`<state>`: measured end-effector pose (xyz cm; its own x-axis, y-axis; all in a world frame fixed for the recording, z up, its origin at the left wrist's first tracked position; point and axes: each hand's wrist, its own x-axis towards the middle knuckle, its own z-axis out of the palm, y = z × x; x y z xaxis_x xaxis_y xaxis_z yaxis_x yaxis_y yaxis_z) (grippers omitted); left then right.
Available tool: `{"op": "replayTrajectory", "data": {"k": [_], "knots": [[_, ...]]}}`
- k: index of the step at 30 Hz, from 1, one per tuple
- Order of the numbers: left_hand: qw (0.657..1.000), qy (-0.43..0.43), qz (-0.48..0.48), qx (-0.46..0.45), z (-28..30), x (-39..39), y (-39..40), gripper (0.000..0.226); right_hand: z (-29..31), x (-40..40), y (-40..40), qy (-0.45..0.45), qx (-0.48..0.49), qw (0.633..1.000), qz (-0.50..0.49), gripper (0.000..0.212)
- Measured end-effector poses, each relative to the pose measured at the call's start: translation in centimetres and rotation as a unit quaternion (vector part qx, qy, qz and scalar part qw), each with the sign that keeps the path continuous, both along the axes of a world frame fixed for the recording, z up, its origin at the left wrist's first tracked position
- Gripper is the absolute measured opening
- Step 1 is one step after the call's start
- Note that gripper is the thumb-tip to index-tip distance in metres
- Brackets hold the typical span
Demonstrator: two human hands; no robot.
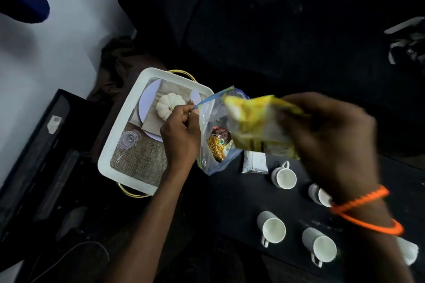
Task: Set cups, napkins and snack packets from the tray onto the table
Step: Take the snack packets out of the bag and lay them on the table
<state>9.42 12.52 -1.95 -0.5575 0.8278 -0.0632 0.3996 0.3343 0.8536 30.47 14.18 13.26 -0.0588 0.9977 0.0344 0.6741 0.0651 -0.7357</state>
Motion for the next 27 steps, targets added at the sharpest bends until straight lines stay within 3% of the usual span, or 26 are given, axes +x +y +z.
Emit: {"op": "replayTrajectory", "data": {"k": [3,5,8,11,15,17,20,23,25,27], "knots": [[1.0,-0.021,0.001,-0.007,0.1,-0.5,0.0,0.011,-0.1,4.7,-0.5,0.236,-0.019,0.959,-0.153,0.014],[0.999,-0.04,0.001,-0.005,0.0,-0.9,-0.3,0.007,-3.1,6.4,-0.8,0.319,-0.064,0.913,-0.247,0.008],[0.992,-0.127,0.019,0.001,0.0,-1.5,-1.1,0.005,-9.6,6.5,-2.1,0.304,-0.108,0.889,-0.325,0.013],[0.978,-0.201,0.034,0.037,0.7,-1.9,-2.1,0.01,-16.1,4.7,-3.2,0.264,-0.14,0.896,-0.329,0.011],[0.974,-0.216,0.034,0.055,1.1,-1.7,-2.8,0.017,-22.6,1.5,-4.3,0.195,-0.216,0.893,-0.343,0.007],[0.973,-0.223,0.029,0.047,1.0,-1.2,-3.1,0.016,-24.0,0.7,-4.7,0.13,-0.242,0.885,-0.375,0.017],[0.976,-0.213,0.016,0.035,0.7,-0.5,-3.4,0.01,-22.2,0.4,-4.8,0.1,-0.196,0.888,-0.404,0.029],[0.979,-0.203,0.009,0.027,0.0,0.1,-3.8,0.004,-17.3,-0.3,-4.4,0.177,-0.05,0.894,-0.41,0.018],[0.976,-0.214,0.002,0.028,-0.2,0.5,-4.0,0.01,-13.8,-1.9,-4.5,0.228,0.036,0.917,-0.325,0.01],[0.976,-0.216,-0.006,0.034,-0.2,0.9,-4.1,0.013,-12.5,-4.3,-4.4,0.229,0.024,0.957,-0.175,0.009]]}}
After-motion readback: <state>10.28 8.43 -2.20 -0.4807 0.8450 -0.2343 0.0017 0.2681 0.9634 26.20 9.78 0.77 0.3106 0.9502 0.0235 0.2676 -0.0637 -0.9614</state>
